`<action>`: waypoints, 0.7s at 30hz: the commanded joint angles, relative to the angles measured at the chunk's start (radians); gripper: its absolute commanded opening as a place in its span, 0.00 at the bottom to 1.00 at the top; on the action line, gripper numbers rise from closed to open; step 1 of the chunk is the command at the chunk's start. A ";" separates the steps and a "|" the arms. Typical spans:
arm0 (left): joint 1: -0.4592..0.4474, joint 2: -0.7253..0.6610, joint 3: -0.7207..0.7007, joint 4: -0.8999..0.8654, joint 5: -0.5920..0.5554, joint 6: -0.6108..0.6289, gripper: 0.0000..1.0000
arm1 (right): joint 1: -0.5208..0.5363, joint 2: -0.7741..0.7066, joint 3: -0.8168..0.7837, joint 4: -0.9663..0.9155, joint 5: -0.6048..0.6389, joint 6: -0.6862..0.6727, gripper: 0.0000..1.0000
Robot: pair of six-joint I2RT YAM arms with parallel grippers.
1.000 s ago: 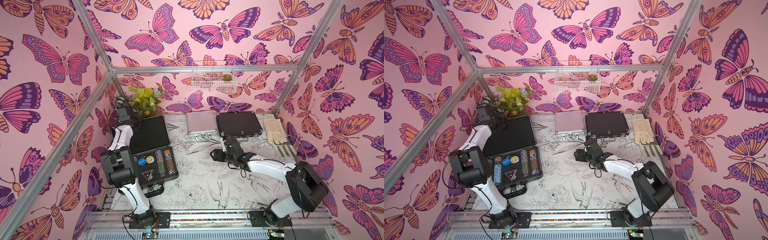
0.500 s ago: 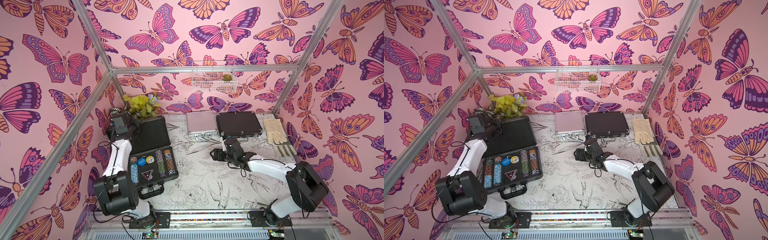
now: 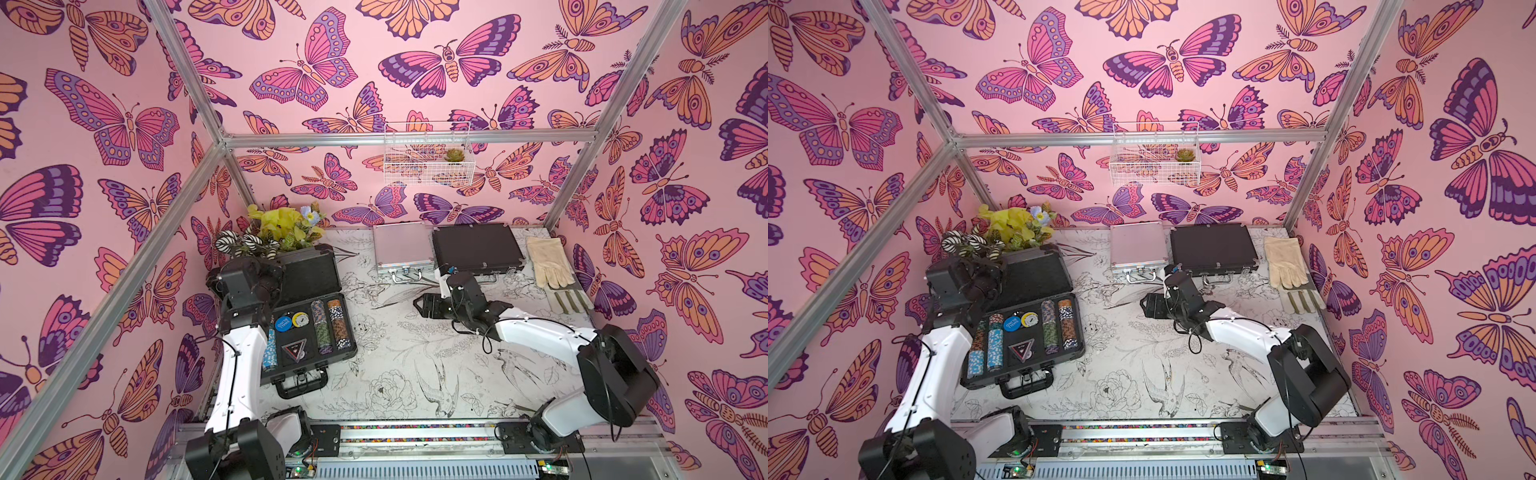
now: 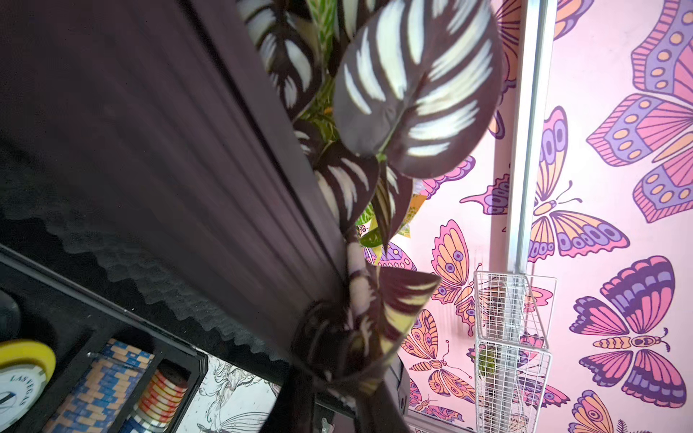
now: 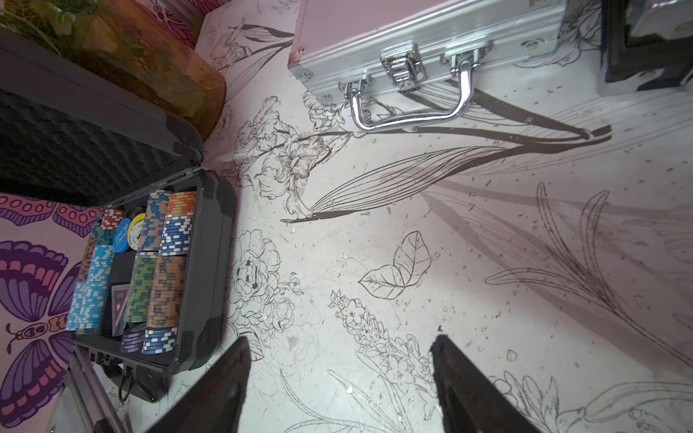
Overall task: Close the poker set cases
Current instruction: Close the lid of the poker set case.
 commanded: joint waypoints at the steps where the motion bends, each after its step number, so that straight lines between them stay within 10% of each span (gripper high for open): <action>1: -0.020 -0.041 -0.070 -0.151 0.023 0.049 0.18 | 0.015 -0.022 0.025 -0.001 -0.012 -0.016 0.77; 21: -0.020 0.083 0.056 -0.180 0.006 0.113 0.58 | 0.025 0.003 0.029 0.007 0.000 -0.014 0.77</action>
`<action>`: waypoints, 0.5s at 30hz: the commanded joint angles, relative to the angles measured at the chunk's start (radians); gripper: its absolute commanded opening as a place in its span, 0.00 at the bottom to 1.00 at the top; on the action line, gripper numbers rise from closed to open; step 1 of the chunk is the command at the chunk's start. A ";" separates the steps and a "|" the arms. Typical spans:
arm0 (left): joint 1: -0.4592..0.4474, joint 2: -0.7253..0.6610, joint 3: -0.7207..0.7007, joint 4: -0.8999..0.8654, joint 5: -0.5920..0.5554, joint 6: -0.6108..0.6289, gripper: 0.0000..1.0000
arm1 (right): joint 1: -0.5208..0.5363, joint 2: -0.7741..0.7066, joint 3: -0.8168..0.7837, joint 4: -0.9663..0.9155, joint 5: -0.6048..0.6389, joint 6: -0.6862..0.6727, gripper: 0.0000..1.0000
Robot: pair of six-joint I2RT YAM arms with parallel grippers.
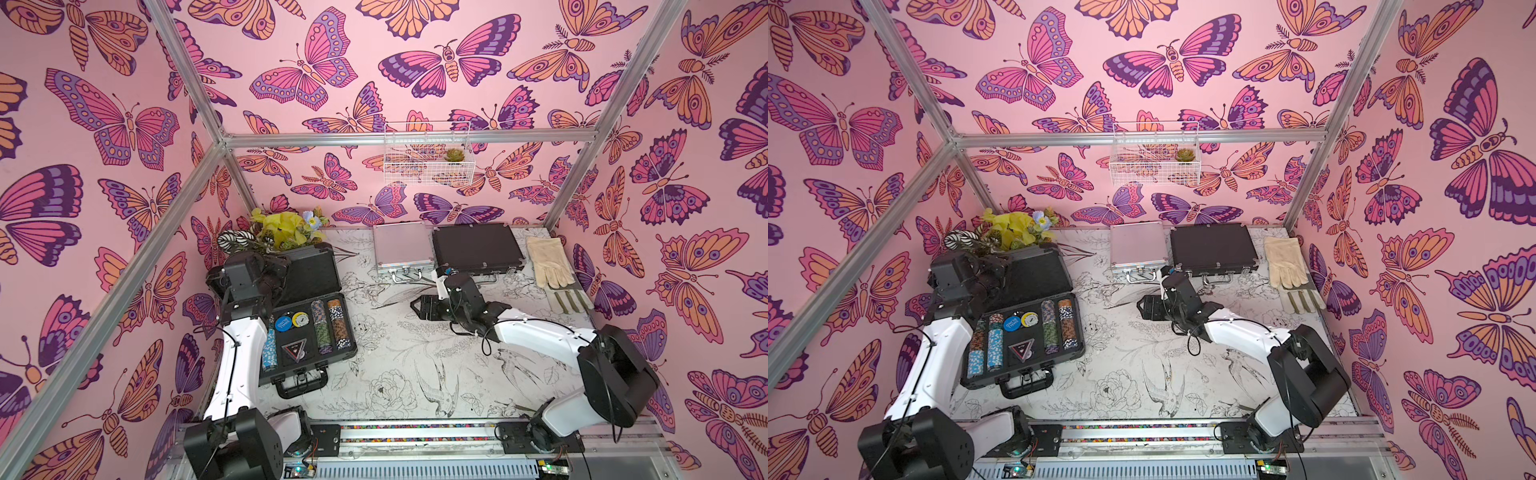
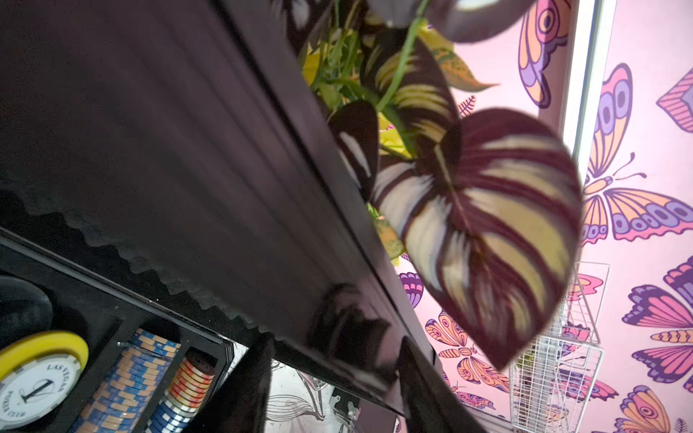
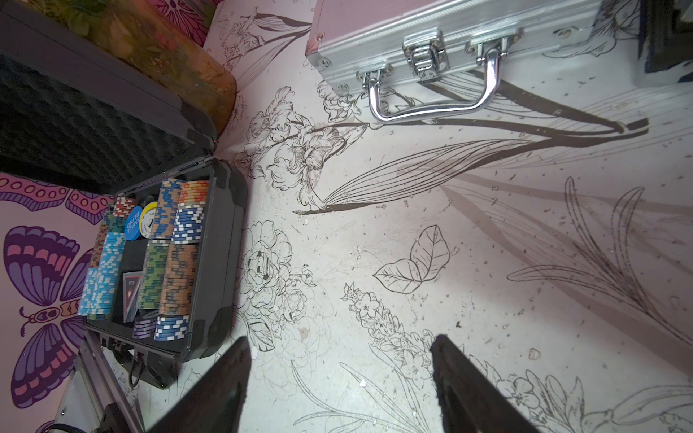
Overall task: Close the poker set cases
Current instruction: Close the lid of the poker set case.
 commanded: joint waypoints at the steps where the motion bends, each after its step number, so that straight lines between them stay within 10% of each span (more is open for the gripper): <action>1: -0.005 -0.013 -0.029 -0.094 -0.008 0.025 0.59 | 0.008 0.009 0.028 0.010 0.009 -0.012 0.77; 15: -0.010 -0.187 -0.003 -0.267 0.024 0.082 0.62 | 0.009 0.088 0.057 0.031 -0.033 0.000 0.77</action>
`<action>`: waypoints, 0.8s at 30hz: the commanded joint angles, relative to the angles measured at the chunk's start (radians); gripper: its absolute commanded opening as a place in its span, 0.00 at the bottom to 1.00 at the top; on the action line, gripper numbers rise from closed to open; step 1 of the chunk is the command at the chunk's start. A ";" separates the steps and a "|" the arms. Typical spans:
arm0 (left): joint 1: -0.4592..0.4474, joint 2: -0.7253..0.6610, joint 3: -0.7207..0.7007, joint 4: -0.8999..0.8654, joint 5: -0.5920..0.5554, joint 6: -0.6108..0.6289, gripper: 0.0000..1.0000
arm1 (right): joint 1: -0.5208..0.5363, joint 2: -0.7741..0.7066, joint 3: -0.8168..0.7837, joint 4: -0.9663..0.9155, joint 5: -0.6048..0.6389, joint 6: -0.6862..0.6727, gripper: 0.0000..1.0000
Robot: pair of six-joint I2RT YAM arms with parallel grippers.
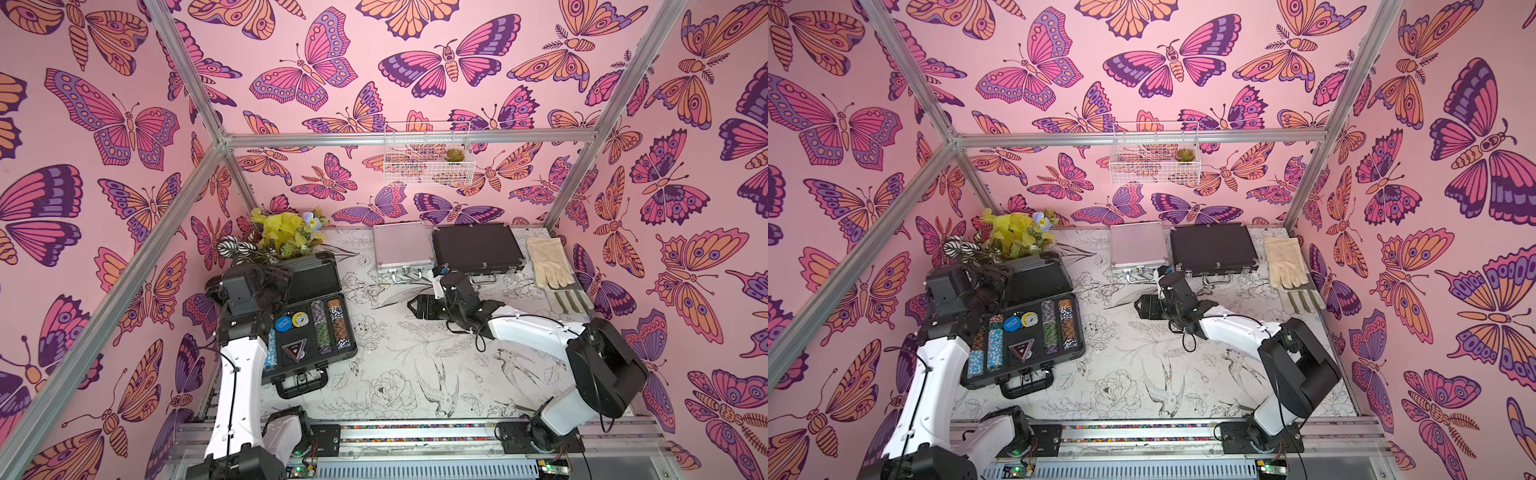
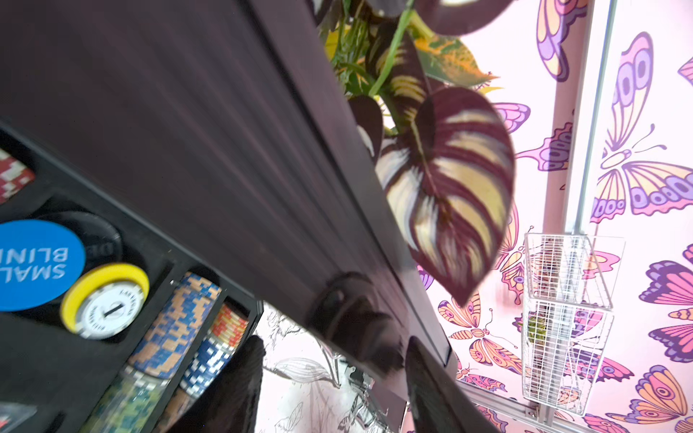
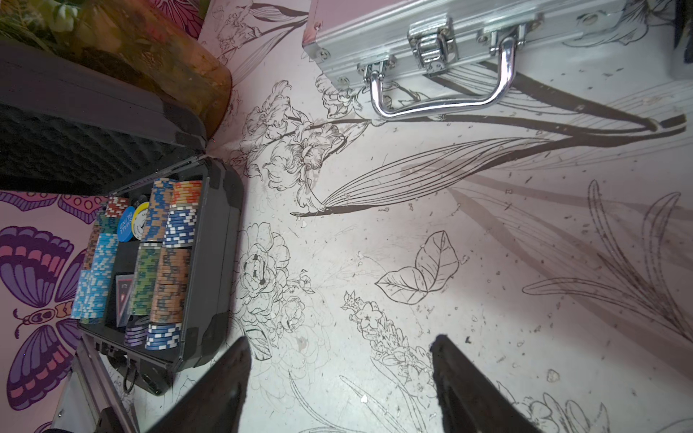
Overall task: Close the poker set cases
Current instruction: Close the lid of the poker set case.
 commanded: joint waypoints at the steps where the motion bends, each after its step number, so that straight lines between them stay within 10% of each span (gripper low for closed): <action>1: -0.011 -0.027 0.052 -0.100 0.036 0.046 0.62 | 0.007 0.019 0.030 0.011 -0.020 0.001 0.77; 24: -0.041 0.007 0.243 -0.164 0.045 0.133 0.64 | 0.008 0.020 0.010 0.031 -0.033 0.029 0.76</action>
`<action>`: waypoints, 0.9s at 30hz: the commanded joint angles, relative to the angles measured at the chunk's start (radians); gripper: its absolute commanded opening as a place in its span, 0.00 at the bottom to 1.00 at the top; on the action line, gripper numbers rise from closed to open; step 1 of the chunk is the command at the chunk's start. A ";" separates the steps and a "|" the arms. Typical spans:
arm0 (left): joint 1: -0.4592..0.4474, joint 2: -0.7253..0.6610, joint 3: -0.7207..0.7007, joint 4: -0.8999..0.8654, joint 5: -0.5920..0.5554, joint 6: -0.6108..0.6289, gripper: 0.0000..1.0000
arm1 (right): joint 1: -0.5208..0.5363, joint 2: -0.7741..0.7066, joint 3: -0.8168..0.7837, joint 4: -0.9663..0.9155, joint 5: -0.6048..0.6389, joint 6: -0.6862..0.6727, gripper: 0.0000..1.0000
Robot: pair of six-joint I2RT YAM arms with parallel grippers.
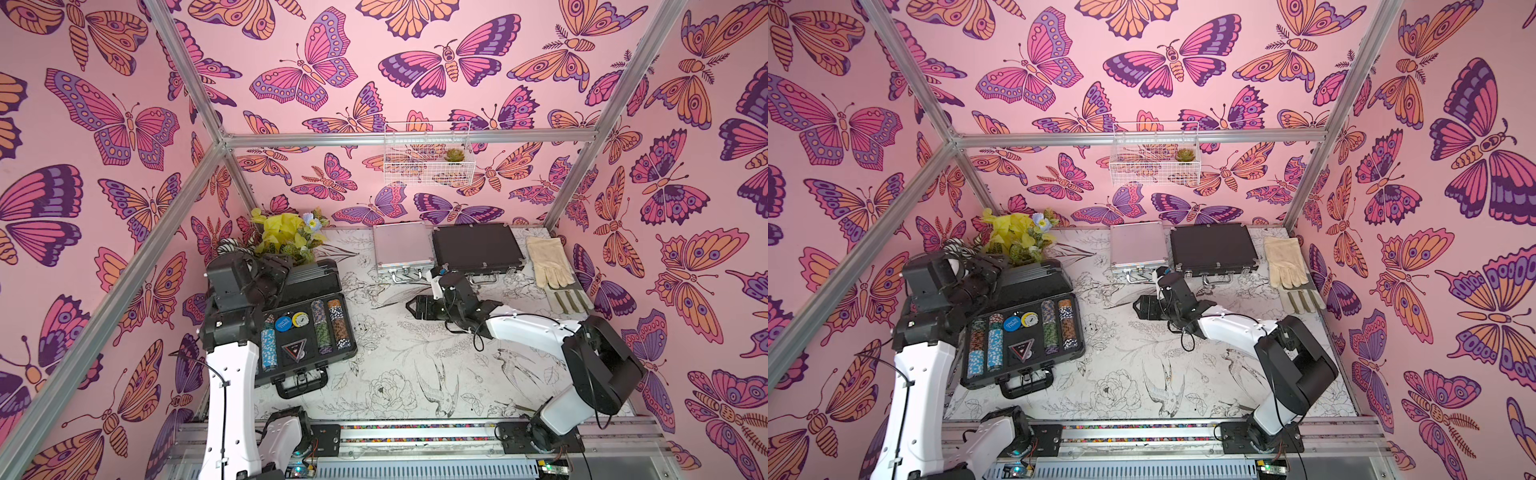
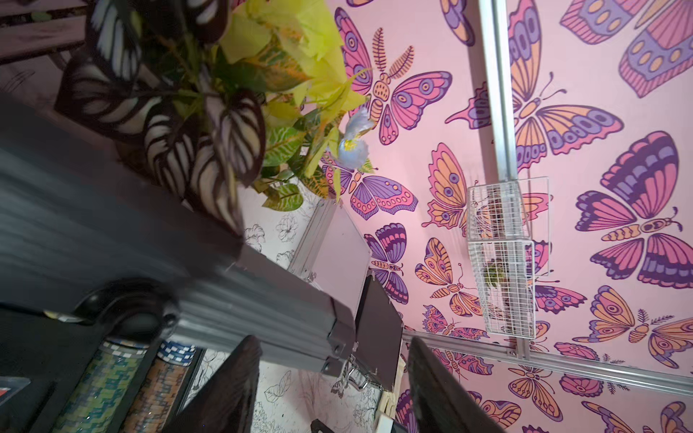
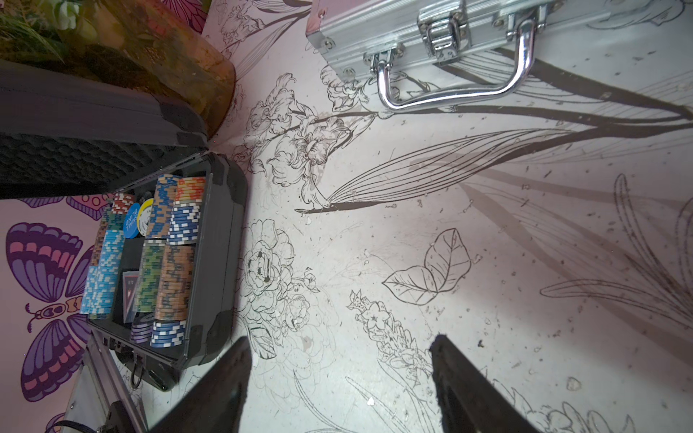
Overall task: Close the poker set cases
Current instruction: Close the lid of the poker set case.
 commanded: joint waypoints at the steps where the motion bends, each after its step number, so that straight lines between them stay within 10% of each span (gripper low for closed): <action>1: -0.018 0.022 0.025 -0.015 -0.004 0.044 0.64 | 0.007 0.008 0.010 0.012 -0.008 0.017 0.76; 27: -0.253 0.158 -0.013 -0.219 -0.192 0.402 0.62 | 0.007 0.049 -0.014 0.049 -0.024 0.032 0.77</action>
